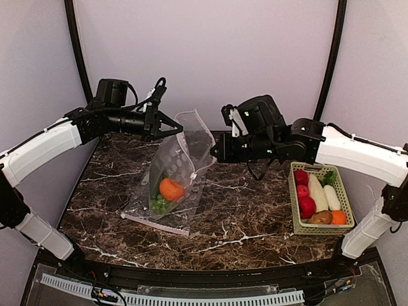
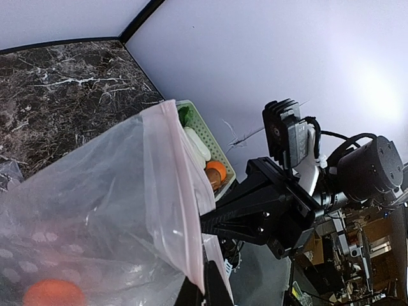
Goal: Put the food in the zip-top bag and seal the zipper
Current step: Adjust the zipper food storage bag at the center of the board, then pick up the fake fruit from the bin.
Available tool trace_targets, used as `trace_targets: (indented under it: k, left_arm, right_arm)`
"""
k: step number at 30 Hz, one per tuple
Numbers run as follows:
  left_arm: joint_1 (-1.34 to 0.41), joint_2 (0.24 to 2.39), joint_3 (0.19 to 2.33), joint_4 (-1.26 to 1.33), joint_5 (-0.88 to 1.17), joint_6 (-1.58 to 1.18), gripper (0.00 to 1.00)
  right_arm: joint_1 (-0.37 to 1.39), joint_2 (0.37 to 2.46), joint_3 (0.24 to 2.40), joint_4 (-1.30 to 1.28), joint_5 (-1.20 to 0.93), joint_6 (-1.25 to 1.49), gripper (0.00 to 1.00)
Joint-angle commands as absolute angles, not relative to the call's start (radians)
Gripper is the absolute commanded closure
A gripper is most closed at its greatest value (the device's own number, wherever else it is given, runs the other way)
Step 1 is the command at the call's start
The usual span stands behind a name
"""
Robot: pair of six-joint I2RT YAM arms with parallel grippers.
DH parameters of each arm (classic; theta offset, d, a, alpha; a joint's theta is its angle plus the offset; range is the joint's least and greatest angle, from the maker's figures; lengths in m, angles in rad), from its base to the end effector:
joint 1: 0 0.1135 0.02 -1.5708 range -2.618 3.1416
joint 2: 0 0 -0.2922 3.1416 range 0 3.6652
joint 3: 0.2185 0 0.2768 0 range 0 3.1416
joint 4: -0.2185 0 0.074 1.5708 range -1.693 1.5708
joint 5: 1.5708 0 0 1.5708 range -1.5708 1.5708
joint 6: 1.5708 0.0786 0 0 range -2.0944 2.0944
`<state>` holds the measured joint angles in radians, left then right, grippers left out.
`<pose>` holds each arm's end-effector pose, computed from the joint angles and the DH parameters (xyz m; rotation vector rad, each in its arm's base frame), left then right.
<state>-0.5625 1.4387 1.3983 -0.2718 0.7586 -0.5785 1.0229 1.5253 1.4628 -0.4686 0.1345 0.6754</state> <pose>0.2915 -0.2477 0.4119 0.5630 1.9995 -1.4536 0.2231 0.3454 0.3715 -0.2995 2.2018 0.8553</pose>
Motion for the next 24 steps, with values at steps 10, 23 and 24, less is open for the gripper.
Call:
trace_targets:
  k: [10, 23, 24]
  left_arm:
    - [-0.557, 1.488, 1.258, -0.245, 0.800, -0.486, 0.99]
    - [-0.557, 1.540, 1.208, -0.187, 0.792, -0.249, 0.99]
    - [-0.557, 1.550, 1.200, -0.166, 0.805, -0.250, 0.99]
  right_arm:
    - [1.015, 1.453, 1.243, -0.562, 0.172, 0.766, 0.75]
    - [0.900, 1.274, 1.300, -0.796, 0.299, 0.683, 0.01]
    - [0.875, 1.248, 1.289, -0.797, 0.290, 0.677, 0.01]
